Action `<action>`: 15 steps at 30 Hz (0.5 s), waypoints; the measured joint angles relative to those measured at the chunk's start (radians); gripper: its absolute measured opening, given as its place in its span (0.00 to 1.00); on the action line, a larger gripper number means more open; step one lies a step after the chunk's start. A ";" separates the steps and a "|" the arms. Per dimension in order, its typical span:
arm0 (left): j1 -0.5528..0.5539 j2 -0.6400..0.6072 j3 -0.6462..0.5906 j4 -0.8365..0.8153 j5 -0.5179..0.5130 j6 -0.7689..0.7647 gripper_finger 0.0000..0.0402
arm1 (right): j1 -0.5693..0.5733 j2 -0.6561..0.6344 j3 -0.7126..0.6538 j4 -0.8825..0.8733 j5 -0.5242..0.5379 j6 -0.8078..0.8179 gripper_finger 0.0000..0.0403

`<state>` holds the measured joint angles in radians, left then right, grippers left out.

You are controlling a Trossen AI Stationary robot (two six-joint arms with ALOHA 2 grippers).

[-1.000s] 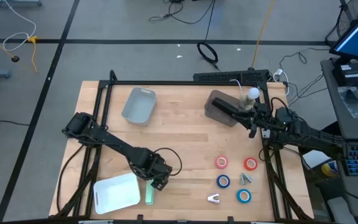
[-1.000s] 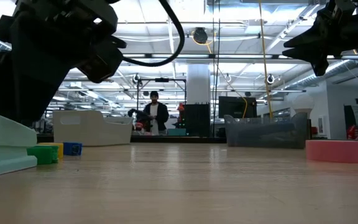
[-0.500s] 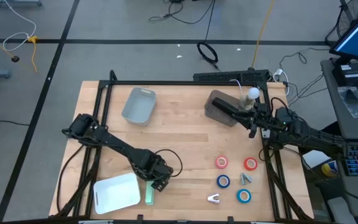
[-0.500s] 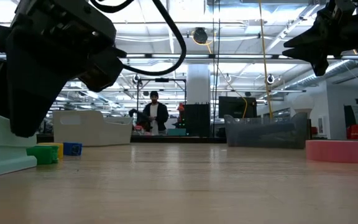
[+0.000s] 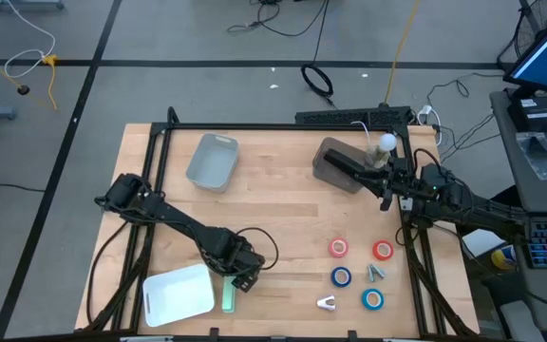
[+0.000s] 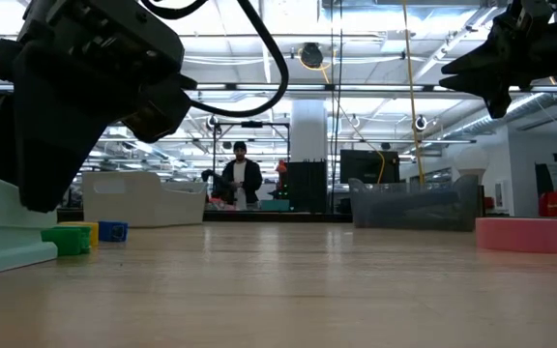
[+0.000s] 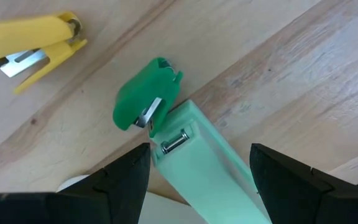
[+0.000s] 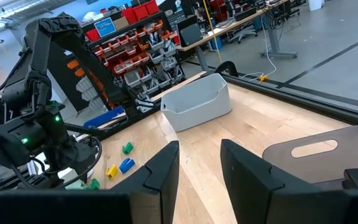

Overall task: Pick and place Stapler, Stapler remover, tape
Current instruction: Put the big light green stapler into the black bin

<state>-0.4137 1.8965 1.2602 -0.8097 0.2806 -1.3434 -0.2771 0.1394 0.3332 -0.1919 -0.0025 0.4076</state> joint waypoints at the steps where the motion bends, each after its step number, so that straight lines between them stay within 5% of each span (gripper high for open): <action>1: 0.000 0.000 0.000 0.000 0.000 0.000 0.67 | 0.000 0.000 0.000 0.000 0.000 0.000 0.28; 15: 0.000 0.000 0.000 0.000 0.009 -0.010 0.67 | 0.000 0.000 0.000 0.000 0.000 0.000 0.27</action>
<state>-0.4137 1.8965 1.2602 -0.8097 0.2895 -1.3537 -0.2771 0.1394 0.3332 -0.1917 -0.0025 0.4076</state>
